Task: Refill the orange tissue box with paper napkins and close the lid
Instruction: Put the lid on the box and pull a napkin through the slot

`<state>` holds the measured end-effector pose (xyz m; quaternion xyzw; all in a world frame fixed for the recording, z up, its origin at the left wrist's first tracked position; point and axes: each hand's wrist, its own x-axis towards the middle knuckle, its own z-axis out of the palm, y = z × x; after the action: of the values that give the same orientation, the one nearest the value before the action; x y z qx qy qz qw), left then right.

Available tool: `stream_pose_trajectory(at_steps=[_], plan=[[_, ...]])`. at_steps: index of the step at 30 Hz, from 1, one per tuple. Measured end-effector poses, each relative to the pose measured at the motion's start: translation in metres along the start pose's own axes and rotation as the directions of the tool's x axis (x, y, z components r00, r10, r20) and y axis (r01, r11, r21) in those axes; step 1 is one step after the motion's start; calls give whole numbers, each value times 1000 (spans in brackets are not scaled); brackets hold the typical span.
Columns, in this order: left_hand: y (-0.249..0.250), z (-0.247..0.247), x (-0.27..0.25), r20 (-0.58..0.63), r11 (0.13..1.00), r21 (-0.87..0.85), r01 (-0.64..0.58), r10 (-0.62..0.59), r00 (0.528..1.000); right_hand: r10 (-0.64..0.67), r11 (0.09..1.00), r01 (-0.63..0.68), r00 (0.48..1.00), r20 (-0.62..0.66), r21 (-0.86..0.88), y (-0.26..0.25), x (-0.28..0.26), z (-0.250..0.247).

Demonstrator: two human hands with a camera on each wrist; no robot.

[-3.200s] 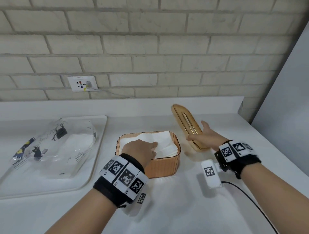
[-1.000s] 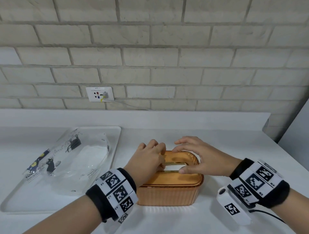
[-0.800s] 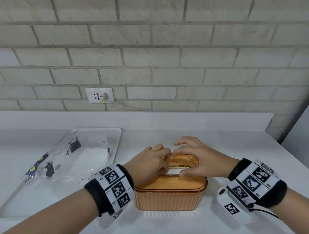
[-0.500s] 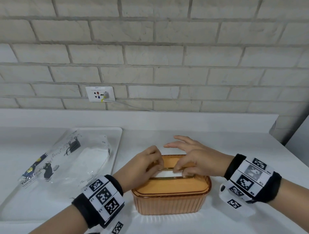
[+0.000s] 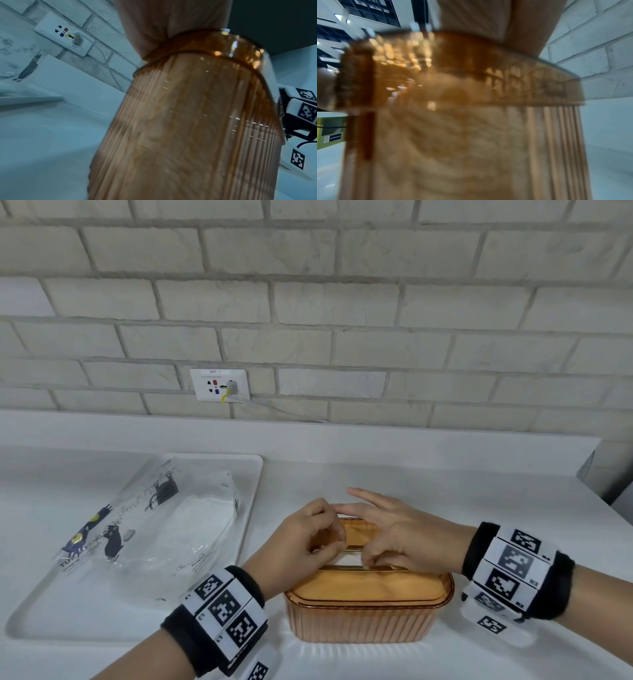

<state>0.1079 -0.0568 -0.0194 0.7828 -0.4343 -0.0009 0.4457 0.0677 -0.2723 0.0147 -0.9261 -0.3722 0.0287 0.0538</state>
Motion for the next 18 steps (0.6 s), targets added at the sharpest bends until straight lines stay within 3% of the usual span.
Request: stream_pose_trajectory(at_steps=[4,6,9,14,18], plan=[[0,0,0,35,999,-27,-21,22,999,33,999,-33,999,-12,38,0,-7,-3],[3,1,1,53,1000,-2,-1,1,999,95,984,-97,995,19,147,1,-13,-7],[13,5,5,95,994,95,57,-66,993,168,931,-185,982,82,314,2,-17,-7],[33,17,14,102,949,293,118,-153,983,223,865,-266,963,149,425,4,-15,-8],[40,18,17,122,932,357,67,-117,986,238,846,-282,959,154,452,4,-14,-9]])
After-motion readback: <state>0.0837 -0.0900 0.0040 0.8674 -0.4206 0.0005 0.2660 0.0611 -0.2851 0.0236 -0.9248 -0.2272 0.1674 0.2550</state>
